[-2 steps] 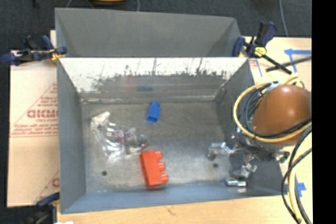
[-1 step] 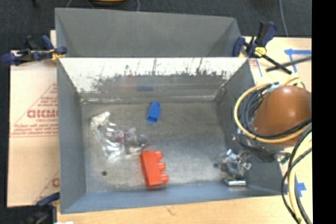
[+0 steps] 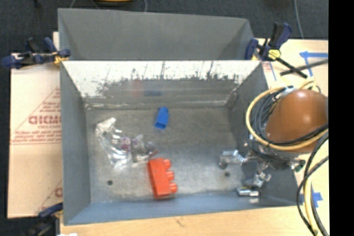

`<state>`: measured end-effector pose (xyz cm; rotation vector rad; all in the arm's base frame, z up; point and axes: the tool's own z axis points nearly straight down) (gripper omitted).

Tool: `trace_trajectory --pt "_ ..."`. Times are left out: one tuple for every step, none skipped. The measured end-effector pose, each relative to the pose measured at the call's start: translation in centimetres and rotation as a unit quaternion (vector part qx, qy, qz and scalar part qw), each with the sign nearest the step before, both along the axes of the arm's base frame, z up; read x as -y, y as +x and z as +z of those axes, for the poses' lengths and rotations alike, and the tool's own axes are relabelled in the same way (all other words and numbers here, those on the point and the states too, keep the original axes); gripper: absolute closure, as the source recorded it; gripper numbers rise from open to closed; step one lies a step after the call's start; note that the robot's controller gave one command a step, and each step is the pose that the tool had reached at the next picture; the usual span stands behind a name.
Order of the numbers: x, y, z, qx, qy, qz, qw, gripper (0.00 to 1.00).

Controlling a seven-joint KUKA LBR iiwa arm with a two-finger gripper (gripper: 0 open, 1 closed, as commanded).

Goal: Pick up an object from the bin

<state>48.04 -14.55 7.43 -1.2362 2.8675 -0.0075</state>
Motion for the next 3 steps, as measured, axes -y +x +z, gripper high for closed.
trace_trajectory --pt "-6.0 0.0 0.1 0.0054 -0.004 0.065 0.9979 0.0" --pt "-7.0 0.1 8.7 -0.0046 -0.003 0.083 0.9965 0.0" --pt "-5.9 -0.2 3.5 -0.0096 -0.003 0.194 0.981 0.0"
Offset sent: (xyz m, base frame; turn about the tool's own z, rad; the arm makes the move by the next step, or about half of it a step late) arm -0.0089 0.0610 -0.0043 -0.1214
